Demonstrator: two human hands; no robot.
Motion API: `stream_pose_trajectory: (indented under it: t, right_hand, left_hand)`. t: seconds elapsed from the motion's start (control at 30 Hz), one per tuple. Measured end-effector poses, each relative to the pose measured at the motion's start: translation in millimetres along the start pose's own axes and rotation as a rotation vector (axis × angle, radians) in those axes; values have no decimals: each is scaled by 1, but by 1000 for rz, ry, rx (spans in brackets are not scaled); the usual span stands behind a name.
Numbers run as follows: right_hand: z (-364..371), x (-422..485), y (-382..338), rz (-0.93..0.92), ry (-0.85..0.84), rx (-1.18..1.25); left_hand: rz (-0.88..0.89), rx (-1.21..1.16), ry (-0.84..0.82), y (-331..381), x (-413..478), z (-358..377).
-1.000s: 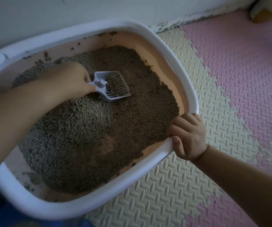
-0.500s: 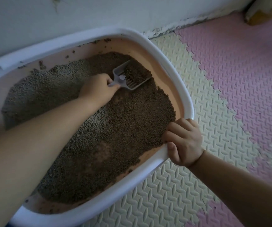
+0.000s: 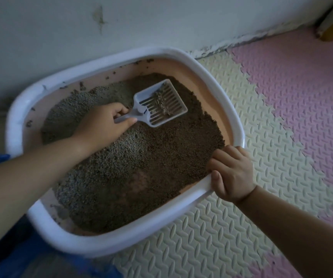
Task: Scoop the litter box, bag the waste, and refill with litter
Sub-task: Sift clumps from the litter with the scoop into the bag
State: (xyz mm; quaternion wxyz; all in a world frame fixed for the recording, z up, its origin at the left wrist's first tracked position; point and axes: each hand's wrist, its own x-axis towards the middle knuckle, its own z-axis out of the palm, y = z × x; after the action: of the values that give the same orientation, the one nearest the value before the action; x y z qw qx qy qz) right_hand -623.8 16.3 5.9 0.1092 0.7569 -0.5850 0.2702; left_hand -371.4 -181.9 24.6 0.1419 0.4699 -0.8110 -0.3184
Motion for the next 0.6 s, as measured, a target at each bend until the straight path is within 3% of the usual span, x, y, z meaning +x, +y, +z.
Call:
stream_pose_trajectory:
  t: [0.33,0.6]
  right_hand:
    - [-5,0,-2,-29,-37,-29]
    - [-11,2,-4,-35,-112,-11]
  left_hand:
    - [-27,60,57,5,-47,-42]
    - [-111,-39,98,7,-80,-45]
